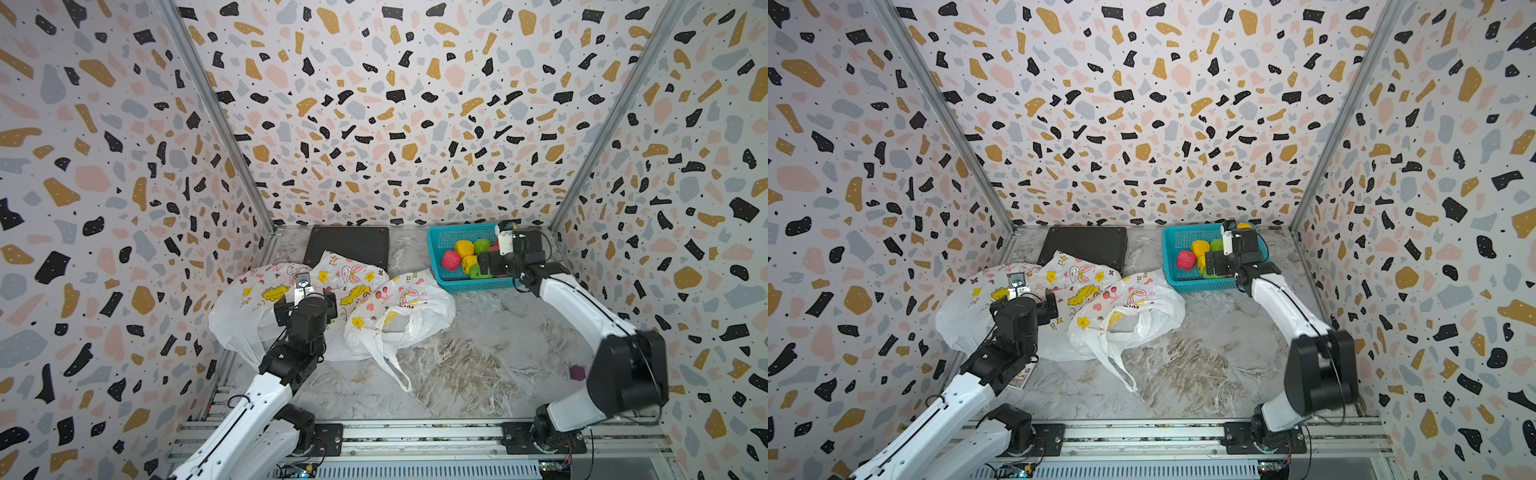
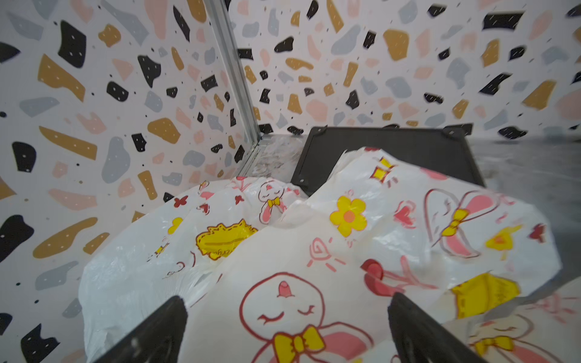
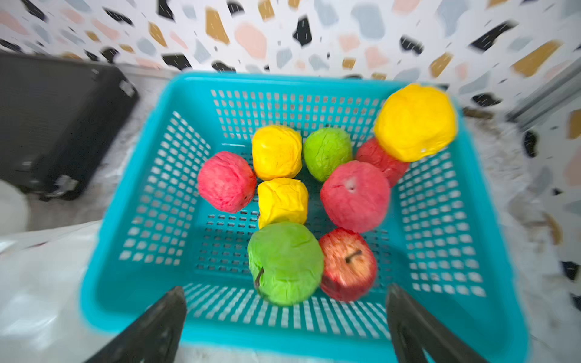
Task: Untie the knot of a plastic bag & take out the apple
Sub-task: Place the apple in the basket, then reset both arms
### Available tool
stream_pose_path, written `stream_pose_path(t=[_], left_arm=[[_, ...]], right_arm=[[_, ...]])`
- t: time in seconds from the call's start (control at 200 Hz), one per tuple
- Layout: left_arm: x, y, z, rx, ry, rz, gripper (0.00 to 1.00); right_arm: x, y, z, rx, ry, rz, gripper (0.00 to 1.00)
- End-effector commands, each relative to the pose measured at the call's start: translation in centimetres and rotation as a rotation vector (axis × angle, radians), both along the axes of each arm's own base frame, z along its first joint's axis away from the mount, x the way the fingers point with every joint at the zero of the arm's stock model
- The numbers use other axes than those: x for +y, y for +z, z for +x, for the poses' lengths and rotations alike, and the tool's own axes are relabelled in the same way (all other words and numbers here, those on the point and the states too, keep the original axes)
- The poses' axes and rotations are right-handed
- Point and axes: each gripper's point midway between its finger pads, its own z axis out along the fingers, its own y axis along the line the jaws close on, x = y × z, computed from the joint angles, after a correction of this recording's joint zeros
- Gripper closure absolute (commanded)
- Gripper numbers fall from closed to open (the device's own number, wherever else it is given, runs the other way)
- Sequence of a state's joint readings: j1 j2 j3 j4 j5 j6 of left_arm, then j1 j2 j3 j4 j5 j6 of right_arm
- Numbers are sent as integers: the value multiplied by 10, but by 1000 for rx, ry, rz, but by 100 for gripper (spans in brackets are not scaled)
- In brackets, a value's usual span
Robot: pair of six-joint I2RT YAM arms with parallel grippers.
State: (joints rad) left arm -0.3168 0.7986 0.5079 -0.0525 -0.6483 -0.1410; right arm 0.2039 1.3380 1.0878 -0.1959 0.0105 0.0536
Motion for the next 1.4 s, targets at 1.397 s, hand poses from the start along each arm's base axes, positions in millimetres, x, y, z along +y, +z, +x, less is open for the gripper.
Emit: stream_pose_path(t=[1.397], left_arm=[[-16,-84,71,-108,-378,-149,0]], right_arm=[[-96,-132,-34,-178,-228,-4,0]])
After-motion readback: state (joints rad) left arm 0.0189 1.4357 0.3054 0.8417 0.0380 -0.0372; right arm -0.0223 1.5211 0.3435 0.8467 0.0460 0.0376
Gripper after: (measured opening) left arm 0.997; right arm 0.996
